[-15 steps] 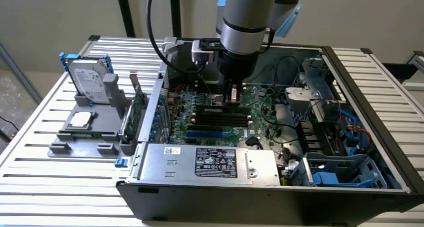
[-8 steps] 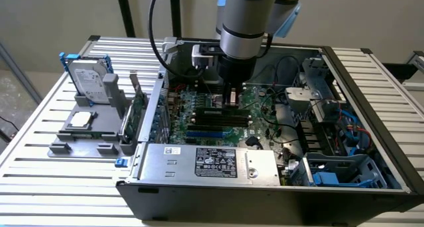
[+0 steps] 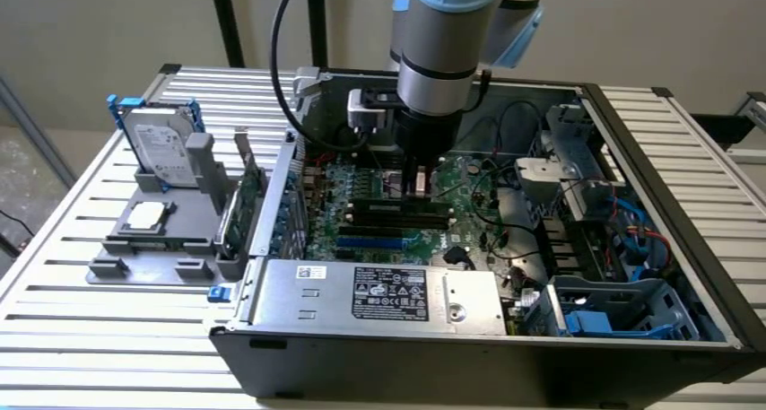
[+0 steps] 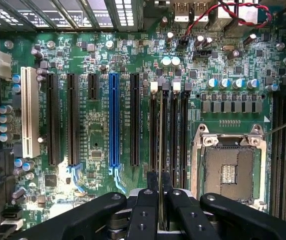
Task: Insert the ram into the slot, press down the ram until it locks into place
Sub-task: 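Insert the ram into the slot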
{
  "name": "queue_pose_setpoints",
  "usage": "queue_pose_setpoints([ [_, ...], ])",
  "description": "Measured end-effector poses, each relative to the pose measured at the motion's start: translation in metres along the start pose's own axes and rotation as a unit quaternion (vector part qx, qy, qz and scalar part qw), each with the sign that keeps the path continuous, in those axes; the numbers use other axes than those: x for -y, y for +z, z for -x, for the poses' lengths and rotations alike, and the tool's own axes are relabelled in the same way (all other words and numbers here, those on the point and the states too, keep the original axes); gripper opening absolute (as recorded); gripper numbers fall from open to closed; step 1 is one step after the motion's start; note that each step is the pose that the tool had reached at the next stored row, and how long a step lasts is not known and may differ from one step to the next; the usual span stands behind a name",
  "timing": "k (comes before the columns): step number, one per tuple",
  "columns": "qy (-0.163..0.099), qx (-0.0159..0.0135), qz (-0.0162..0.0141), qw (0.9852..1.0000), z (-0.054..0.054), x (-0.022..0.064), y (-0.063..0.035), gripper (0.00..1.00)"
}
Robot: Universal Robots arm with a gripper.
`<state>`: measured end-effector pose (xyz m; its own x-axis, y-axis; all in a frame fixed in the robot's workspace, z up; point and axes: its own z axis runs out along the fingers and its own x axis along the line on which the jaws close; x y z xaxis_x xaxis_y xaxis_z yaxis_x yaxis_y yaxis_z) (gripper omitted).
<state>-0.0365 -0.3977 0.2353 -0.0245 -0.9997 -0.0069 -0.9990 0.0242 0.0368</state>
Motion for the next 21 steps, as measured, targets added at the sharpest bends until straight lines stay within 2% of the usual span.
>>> queue_pose_setpoints([
  [21,-0.004,-0.0001,0.0,1.0,-0.0023,0.0003,0.0055,0.14],
])
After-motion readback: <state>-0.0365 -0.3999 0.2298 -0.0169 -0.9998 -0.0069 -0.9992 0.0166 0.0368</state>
